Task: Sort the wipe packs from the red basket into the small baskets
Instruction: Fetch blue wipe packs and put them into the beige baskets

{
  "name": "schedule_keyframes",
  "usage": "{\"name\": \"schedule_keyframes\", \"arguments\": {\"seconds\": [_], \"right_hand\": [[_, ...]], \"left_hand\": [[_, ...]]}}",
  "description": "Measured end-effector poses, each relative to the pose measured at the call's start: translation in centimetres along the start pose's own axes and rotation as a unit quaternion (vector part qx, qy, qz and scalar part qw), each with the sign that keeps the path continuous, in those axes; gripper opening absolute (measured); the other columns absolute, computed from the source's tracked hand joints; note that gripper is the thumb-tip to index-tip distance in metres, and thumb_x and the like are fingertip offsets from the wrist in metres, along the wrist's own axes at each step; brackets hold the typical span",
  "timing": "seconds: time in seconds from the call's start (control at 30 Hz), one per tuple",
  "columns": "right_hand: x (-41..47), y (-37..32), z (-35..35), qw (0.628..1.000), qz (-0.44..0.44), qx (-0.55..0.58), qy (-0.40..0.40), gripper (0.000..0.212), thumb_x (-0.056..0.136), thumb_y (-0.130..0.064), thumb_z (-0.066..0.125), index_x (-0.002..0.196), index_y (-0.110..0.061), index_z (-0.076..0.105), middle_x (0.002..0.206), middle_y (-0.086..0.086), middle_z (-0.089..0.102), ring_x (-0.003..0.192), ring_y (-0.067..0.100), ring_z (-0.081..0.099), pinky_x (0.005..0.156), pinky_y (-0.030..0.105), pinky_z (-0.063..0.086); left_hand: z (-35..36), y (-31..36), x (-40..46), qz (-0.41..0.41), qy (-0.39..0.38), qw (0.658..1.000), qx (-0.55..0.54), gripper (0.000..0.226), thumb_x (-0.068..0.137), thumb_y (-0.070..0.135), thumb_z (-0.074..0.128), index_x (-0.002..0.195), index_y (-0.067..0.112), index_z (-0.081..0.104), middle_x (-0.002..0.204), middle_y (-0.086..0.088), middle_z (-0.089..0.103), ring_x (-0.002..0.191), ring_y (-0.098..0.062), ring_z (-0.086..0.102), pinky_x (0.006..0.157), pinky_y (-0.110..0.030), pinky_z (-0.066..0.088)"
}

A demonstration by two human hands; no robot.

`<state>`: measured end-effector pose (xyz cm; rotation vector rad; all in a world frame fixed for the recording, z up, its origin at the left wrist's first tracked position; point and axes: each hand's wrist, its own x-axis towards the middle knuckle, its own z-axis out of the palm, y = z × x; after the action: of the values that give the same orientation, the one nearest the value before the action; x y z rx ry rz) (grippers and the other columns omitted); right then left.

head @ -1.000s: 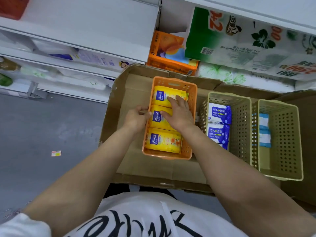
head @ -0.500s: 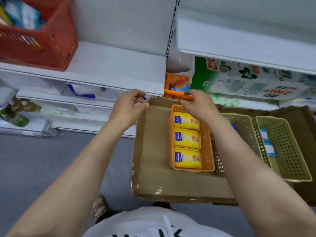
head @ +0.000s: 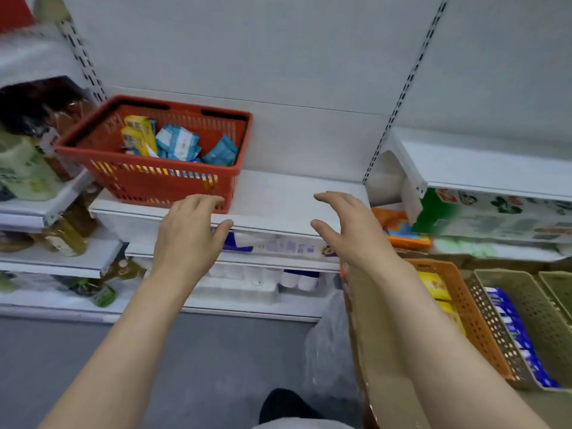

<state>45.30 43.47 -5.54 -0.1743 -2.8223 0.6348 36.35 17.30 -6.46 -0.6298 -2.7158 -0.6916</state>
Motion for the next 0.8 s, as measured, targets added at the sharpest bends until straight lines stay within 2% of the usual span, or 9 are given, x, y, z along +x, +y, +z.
{"name": "schedule_keyframes", "arguments": {"seconds": [0.23,0.43,0.53,0.6,0.67,0.8], "right_hand": [[9.7,-4.9,6.4,1.0,-0.022,0.011,-0.013,0.047,0.095,-0.04,0.059,0.139,-0.028,0.05,0.143,-0.007,0.049,0.133,0.014,0.042,0.104,0.03,0.036],[22.8,-8.3,11.7,0.997,-0.044,0.048,-0.03,0.048,0.093,-0.032,0.064,0.138,-0.02,0.054,0.14,0.002,0.053,0.13,0.02,0.047,0.104,0.027,0.034],[29.6,-9.6,13.8,0.996,-0.047,0.059,-0.047,0.048,0.09,-0.031,0.067,0.135,-0.018,0.056,0.136,0.004,0.055,0.126,0.022,0.051,0.104,0.031,0.039],[33.5,-10.1,15.4,0.994,-0.044,0.04,-0.094,0.05,0.088,-0.034,0.069,0.135,-0.02,0.056,0.136,0.003,0.055,0.126,0.021,0.051,0.104,0.033,0.041],[36.8,-10.3,17.2,0.982,-0.024,-0.008,-0.19,0.056,0.086,-0.04,0.071,0.136,-0.021,0.055,0.137,0.004,0.056,0.125,0.022,0.052,0.102,0.032,0.042],[39.6,-10.5,20.5,0.91,0.036,-0.088,-0.405,0.064,0.08,-0.053,0.074,0.135,-0.025,0.055,0.134,0.002,0.058,0.118,0.022,0.056,0.088,0.028,0.045]], "left_hand": [[0.9,-9.5,5.0,-0.049,-0.014,0.999,-0.012,0.044,0.088,0.03,0.07,0.128,0.014,0.059,0.125,-0.007,0.059,0.115,-0.03,0.053,0.098,-0.042,0.042],[1.7,-17.5,15.1,-0.084,0.003,0.996,0.005,0.042,0.088,0.03,0.069,0.126,0.011,0.061,0.124,-0.012,0.06,0.116,-0.033,0.052,0.099,-0.042,0.039],[2.2,-20.3,20.6,-0.101,-0.02,0.995,-0.011,0.041,0.091,0.03,0.068,0.126,0.011,0.061,0.126,-0.01,0.059,0.119,-0.032,0.05,0.1,-0.041,0.04],[2.9,-22.2,23.6,-0.105,-0.046,0.993,-0.018,0.041,0.092,0.032,0.066,0.129,0.014,0.06,0.129,-0.008,0.058,0.122,-0.029,0.048,0.101,-0.039,0.039],[3.9,-23.8,25.9,-0.117,-0.079,0.99,-0.024,0.044,0.091,0.035,0.066,0.13,0.017,0.059,0.13,-0.006,0.057,0.124,-0.027,0.047,0.101,-0.038,0.039],[5.6,-25.8,28.6,-0.138,-0.159,0.976,-0.053,0.048,0.089,0.044,0.066,0.131,0.022,0.057,0.135,-0.002,0.055,0.126,-0.024,0.047,0.099,-0.039,0.041]]}}
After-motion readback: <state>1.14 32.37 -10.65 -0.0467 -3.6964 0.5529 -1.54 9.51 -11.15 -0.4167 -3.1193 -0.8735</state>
